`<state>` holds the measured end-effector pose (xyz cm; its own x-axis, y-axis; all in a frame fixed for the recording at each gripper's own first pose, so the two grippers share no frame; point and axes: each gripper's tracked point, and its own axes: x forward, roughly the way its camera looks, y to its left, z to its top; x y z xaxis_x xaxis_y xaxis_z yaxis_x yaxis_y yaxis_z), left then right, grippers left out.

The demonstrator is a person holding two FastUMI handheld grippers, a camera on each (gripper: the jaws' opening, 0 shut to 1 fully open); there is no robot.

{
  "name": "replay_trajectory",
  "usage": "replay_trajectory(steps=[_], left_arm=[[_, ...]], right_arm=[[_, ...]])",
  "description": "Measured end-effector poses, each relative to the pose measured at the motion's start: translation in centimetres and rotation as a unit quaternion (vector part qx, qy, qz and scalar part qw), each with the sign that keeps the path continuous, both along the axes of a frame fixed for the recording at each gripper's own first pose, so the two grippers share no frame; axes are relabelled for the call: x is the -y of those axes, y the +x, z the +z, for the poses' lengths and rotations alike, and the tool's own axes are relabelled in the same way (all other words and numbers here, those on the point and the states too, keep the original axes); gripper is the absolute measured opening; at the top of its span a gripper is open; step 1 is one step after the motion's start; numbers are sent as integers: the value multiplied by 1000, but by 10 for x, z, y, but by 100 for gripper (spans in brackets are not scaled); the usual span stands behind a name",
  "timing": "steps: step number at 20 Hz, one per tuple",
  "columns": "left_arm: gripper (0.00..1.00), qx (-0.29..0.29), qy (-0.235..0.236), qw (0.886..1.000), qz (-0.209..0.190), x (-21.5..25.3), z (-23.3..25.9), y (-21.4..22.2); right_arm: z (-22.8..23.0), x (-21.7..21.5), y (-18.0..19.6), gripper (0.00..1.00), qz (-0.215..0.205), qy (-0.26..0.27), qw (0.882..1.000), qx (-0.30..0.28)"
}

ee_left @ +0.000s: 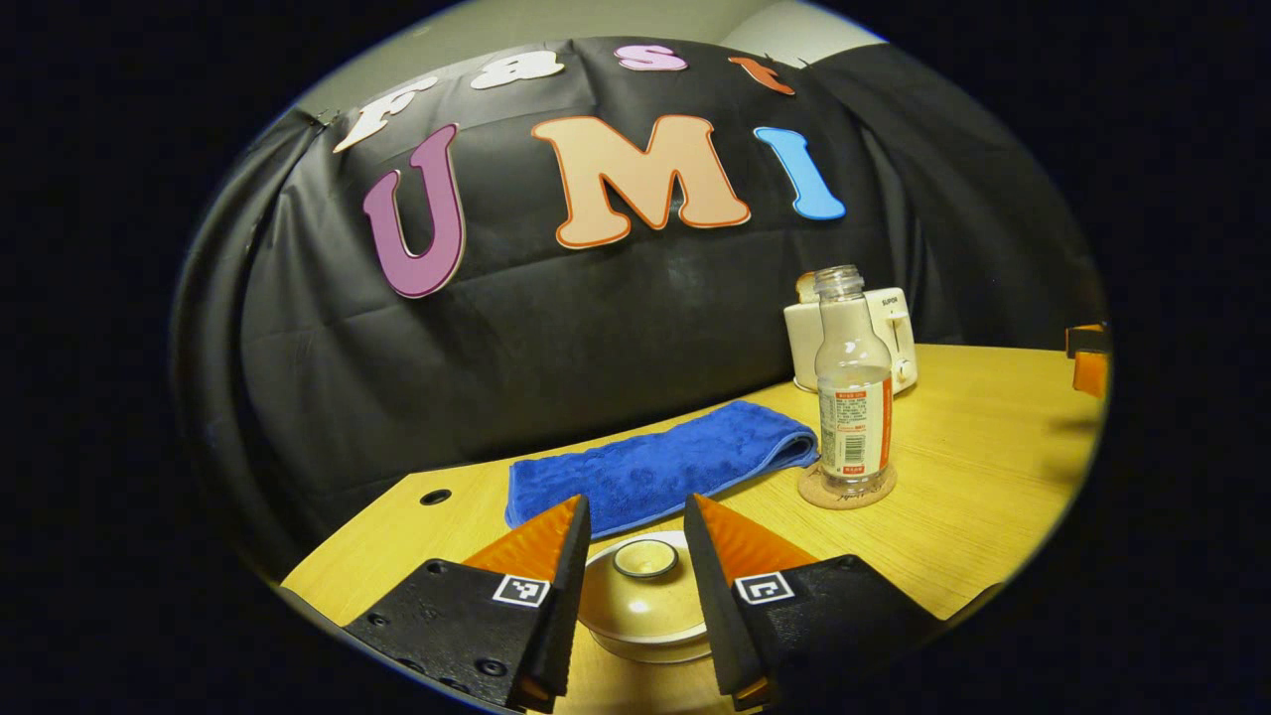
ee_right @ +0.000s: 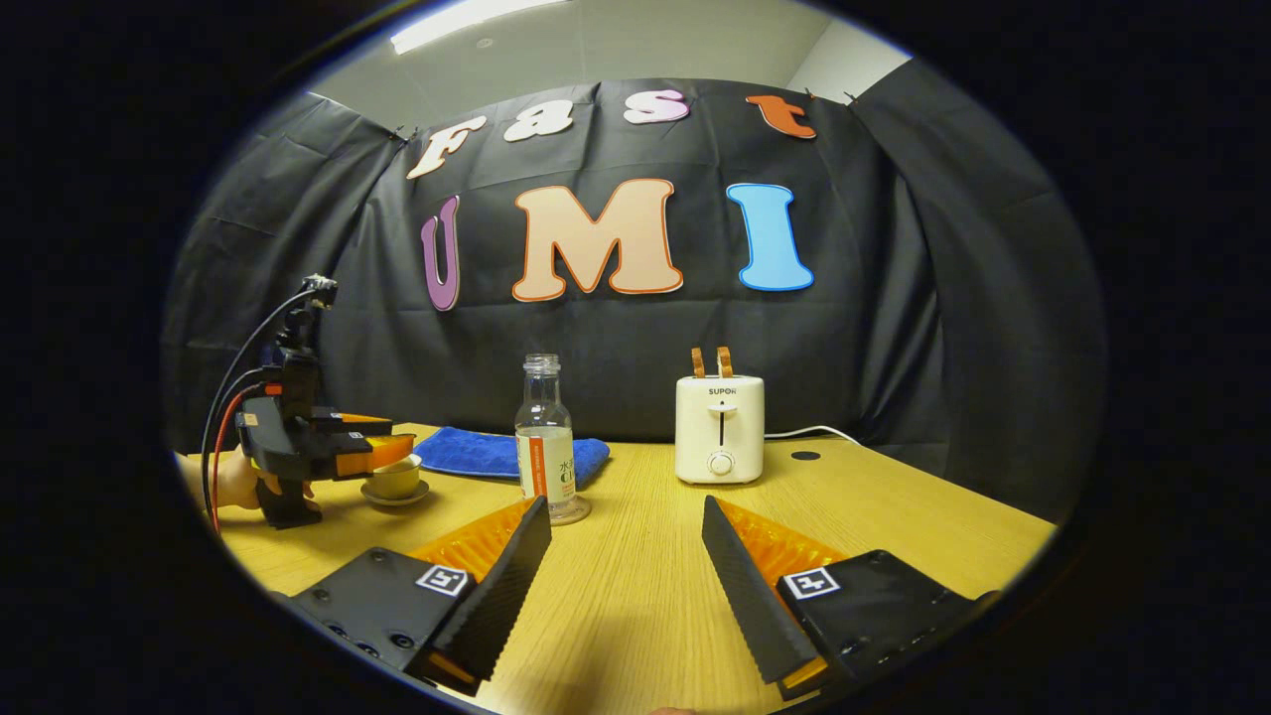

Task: Open the teacup lid with one hand, grasp the water bottle and pour water into the teacup with the other hand; after pouring, place the water bottle on the coaster and then close the teacup lid.

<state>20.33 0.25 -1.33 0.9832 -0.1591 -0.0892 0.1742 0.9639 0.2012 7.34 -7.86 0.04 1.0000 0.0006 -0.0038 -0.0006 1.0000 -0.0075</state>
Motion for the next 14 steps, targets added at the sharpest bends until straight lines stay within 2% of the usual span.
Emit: replay_trajectory(steps=[1, 2, 6, 10, 13, 14], left_arm=[[58, 1, -8, 1000, 2, -1, 2, -3], [53, 1, -16, 1000, 3, -2, 1, -8], [58, -9, -51, 999, 11, -7, 0, -35], [92, 27, -65, 997, 35, -15, 14, -72], [99, 22, -90, 995, 48, -15, 11, -102], [96, 23, -102, 993, 54, -16, 12, -114]], right_arm=[[0, 0, 0, 98, 0, 0, 1000, 0], [1, 0, 0, 98, 0, 0, 1000, 0], [0, 2, 0, 98, -5, 0, 1000, 1], [0, 0, -2, 98, -8, -1, 1000, 0], [0, -4, -7, 98, -6, 0, 1000, 0], [0, -6, -10, 98, -5, 0, 1000, 0]])
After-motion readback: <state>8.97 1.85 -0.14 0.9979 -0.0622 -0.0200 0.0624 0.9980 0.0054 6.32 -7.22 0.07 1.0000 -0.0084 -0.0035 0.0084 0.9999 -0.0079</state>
